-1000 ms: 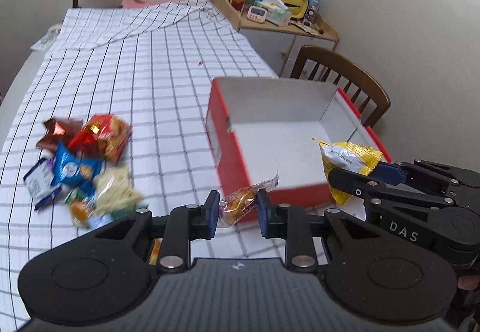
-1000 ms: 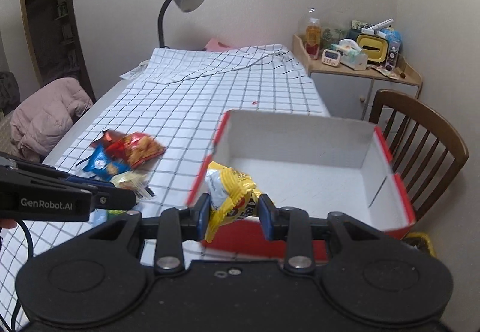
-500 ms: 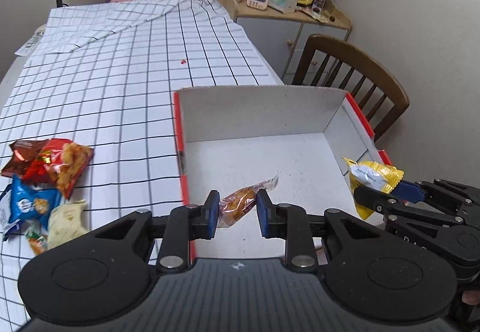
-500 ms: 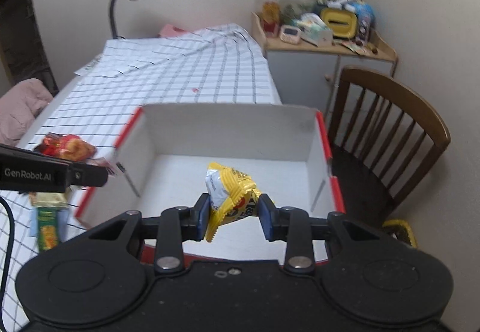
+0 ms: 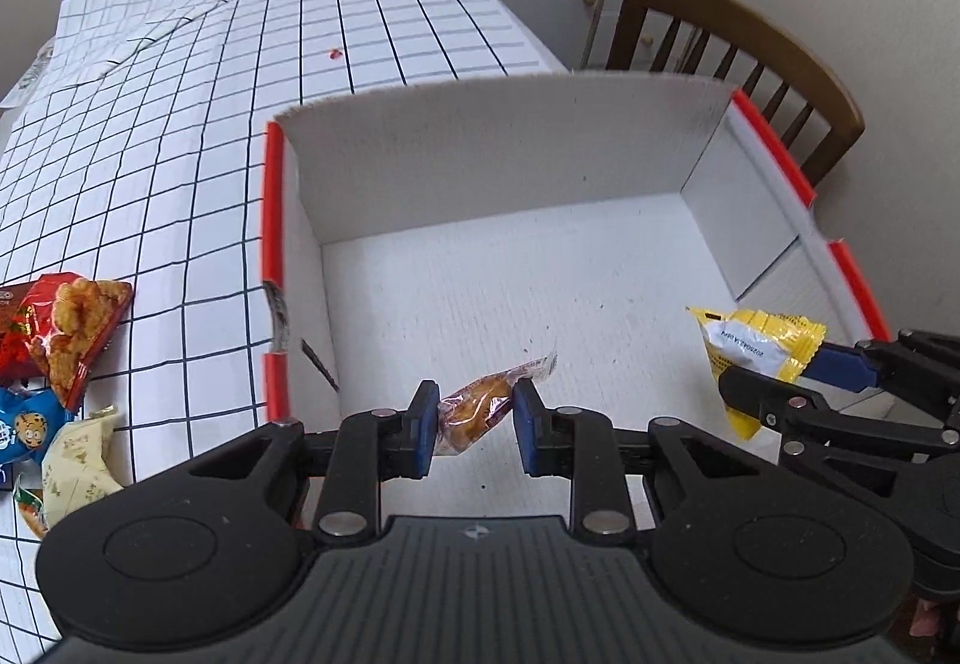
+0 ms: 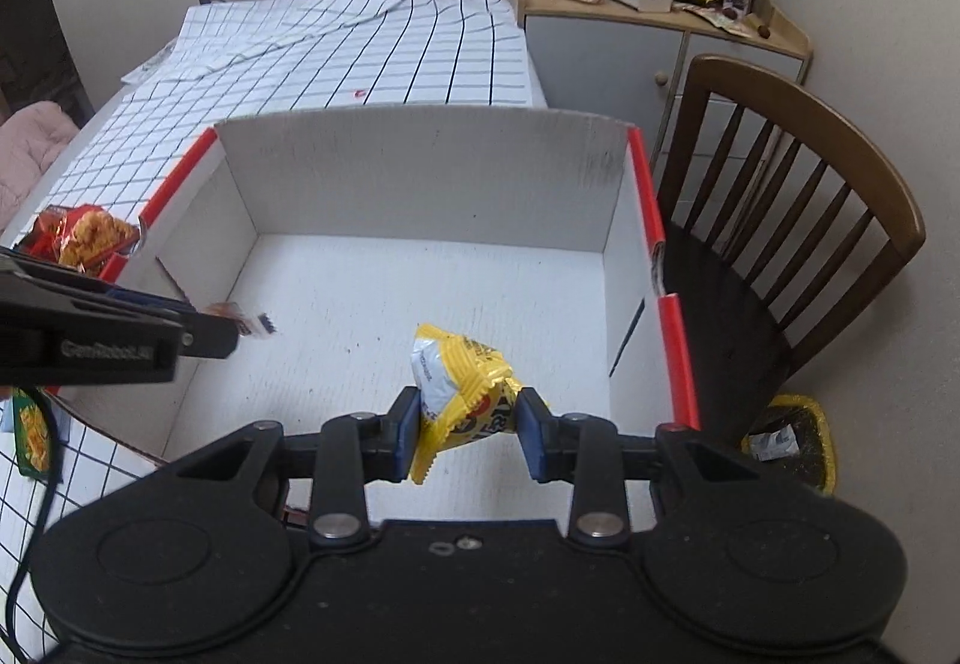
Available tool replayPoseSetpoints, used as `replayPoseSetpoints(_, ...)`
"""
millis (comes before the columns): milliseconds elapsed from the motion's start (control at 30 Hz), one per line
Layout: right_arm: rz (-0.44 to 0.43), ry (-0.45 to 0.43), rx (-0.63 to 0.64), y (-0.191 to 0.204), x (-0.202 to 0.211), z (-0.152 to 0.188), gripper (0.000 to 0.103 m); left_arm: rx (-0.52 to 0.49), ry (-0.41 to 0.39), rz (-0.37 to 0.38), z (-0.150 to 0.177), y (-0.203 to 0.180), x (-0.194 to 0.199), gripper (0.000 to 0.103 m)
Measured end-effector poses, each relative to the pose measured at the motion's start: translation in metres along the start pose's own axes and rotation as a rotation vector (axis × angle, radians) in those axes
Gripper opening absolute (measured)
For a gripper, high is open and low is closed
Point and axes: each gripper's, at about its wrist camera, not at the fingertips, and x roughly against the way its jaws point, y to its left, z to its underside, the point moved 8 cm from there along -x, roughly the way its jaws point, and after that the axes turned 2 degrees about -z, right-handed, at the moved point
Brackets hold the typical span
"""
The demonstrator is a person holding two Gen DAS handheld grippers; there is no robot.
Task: Organize snacks
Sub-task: 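Carry both snacks over the red box and open both tools, then withdraw both tools from the box back toward the snack pile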
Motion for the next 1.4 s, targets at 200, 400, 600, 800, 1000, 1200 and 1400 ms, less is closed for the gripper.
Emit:
replayPoseSetpoints(200, -0.012, 0.027, 0.006, 0.0, -0.007, 0.001, 0.033, -0.012, 0.046, -0.022, 0.007, -0.003, -0.016, 0.025)
replayPoseSetpoints(400, -0.021, 0.034, 0.002, -0.001, -0.008, 0.001, 0.035, -0.014, 0.052, -0.014, 0.009, -0.005, -0.017, 0.026)
replayPoseSetpoints(600, -0.022, 0.027, 0.007, 0.002, -0.004, 0.001, 0.04, -0.012, 0.034, -0.017, 0.01, -0.005, -0.008, 0.026)
replayPoseSetpoints(800, -0.029, 0.0, 0.011, 0.005, 0.009, 0.0, 0.049, -0.002, -0.005, -0.025, 0.01, -0.002, 0.007, 0.034)
replayPoseSetpoints(1000, -0.04, -0.03, 0.016, 0.011, 0.024, -0.003, 0.054, 0.038, -0.062, -0.013, 0.01, 0.008, 0.029, 0.065)
replayPoseSetpoints(1200, -0.056, -0.069, 0.014, 0.021, 0.043, -0.008, 0.064, 0.048, -0.123, -0.009, 0.011, 0.018, 0.054, 0.065)
replayPoseSetpoints(1400, -0.07, -0.114, 0.031, 0.038, 0.063, -0.013, 0.07, 0.059, -0.176, 0.018, 0.012, 0.03, 0.08, 0.065)
